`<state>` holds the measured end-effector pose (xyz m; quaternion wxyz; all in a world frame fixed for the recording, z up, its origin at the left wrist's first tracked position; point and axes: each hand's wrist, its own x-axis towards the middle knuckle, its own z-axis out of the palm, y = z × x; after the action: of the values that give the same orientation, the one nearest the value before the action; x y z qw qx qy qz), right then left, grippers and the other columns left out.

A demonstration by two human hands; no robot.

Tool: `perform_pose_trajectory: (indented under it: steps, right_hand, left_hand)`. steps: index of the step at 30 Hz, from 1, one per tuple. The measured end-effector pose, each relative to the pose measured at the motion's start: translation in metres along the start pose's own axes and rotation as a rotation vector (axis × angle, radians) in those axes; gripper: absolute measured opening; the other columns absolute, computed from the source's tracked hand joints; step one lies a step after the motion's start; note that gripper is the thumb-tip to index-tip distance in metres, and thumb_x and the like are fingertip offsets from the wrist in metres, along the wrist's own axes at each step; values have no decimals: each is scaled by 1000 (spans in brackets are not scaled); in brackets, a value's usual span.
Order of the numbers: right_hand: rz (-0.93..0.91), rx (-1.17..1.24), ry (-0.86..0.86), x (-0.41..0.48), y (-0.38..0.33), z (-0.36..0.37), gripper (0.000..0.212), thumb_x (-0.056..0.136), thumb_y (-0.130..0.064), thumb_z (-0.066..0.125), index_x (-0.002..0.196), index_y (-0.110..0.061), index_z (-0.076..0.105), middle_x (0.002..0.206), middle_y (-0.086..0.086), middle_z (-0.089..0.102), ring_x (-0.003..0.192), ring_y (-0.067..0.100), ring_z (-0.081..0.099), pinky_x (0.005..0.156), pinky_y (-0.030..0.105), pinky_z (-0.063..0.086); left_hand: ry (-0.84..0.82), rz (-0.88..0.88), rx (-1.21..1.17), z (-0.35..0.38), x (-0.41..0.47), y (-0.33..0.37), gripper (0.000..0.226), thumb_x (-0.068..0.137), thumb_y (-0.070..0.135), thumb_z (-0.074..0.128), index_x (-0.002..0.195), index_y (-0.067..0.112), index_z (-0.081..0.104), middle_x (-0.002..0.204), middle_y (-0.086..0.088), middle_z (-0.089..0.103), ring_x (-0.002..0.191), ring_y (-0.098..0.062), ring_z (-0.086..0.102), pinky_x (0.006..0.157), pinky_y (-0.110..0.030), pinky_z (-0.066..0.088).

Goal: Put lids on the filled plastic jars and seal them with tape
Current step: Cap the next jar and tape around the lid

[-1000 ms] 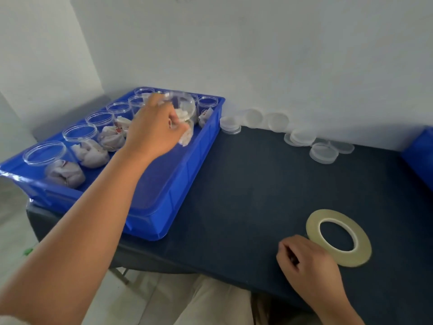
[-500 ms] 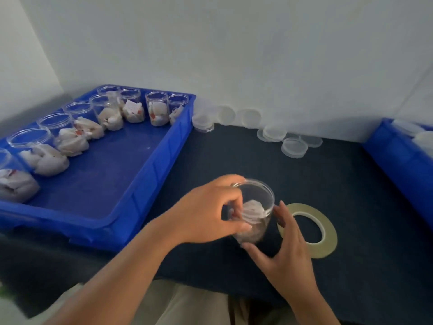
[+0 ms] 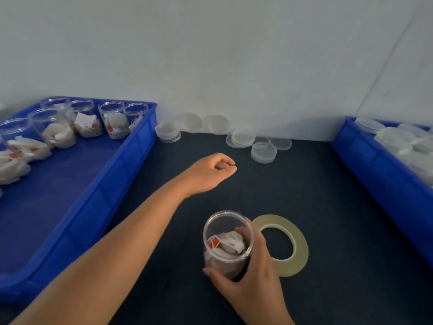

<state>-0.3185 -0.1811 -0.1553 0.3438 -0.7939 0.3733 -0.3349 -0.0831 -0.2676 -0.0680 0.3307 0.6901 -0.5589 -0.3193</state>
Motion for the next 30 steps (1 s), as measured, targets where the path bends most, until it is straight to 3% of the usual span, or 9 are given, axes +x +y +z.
perform_pose_trajectory:
  steps: [4, 7, 9, 13, 16, 18, 20, 25, 30]
  right_hand:
    - [19, 12, -6, 3, -2, -2, 118, 61, -73, 87, 158, -40, 27, 152, -32, 41, 139, -8, 46, 110, 19, 45]
    - [42, 36, 3, 4, -6, -5, 114, 61, -71, 87, 154, -38, 30, 149, -35, 45, 137, -13, 45, 109, 15, 42]
    - [62, 51, -5, 5, -12, -6, 115, 61, -66, 90, 153, -40, 27, 147, -34, 47, 137, -15, 43, 110, 16, 40]
    - [97, 102, -8, 11, -17, -8, 109, 65, -45, 99, 147, -38, 27, 148, -25, 46, 138, -17, 40, 114, 17, 36]
    - [110, 139, -22, 14, -16, -8, 109, 67, -42, 99, 145, -41, 22, 148, -26, 43, 137, -19, 37, 115, 16, 35]
    - [51, 97, -16, 12, -13, -7, 113, 63, -56, 95, 150, -40, 25, 148, -28, 46, 137, -15, 42, 112, 16, 39]
    - [1, 54, 4, 9, -7, -4, 110, 61, -67, 88, 151, -41, 30, 147, -29, 48, 137, -11, 46, 109, 15, 41]
    - [-18, 3, 7, 6, 2, 0, 116, 63, -75, 85, 157, -41, 29, 147, -29, 46, 138, -4, 49, 109, 19, 45]
    - [-26, -7, -5, 6, 4, -1, 109, 65, -71, 87, 154, -34, 35, 138, -27, 51, 131, 3, 55, 103, 28, 51]
  left_hand:
    - [-130, 40, 326, 25, 94, 1, 49, 101, 49, 62, 146, 35, 54, 150, 6, 55, 127, -13, 59, 110, -39, 48]
    - [-142, 191, 559, 48, 141, 2, 69, 105, 38, 60, 165, 27, 29, 173, -1, 20, 158, -25, 24, 126, -45, 28]
    - [-217, 244, 717, 59, 163, 2, 73, 109, 30, 53, 169, 22, 12, 177, 0, 1, 163, -25, 1, 131, -46, 15]
    - [-179, 267, 746, 71, 178, 1, 78, 107, 32, 55, 169, 21, 8, 174, -8, 21, 157, -31, 26, 124, -45, 31]
    - [-65, 340, 820, 75, 170, -7, 74, 103, 48, 59, 164, 17, 29, 162, -8, 41, 146, -31, 41, 110, -47, 46]
    - [-24, 396, 862, 71, 157, -17, 51, 102, 56, 56, 136, 19, 55, 127, -3, 60, 122, -29, 54, 80, -41, 49]
    - [12, 416, 846, 65, 138, -25, 36, 101, 58, 54, 106, 22, 56, 98, 6, 54, 102, -24, 56, 66, -35, 39]
    - [109, 346, 841, 43, 66, -48, 39, 103, 57, 51, 116, 23, 64, 103, 3, 64, 99, -22, 59, 72, -37, 51]
    - [246, 148, 754, 19, -13, -74, 30, 93, 48, 62, 100, 20, 68, 89, 4, 65, 87, -22, 61, 74, -42, 54]
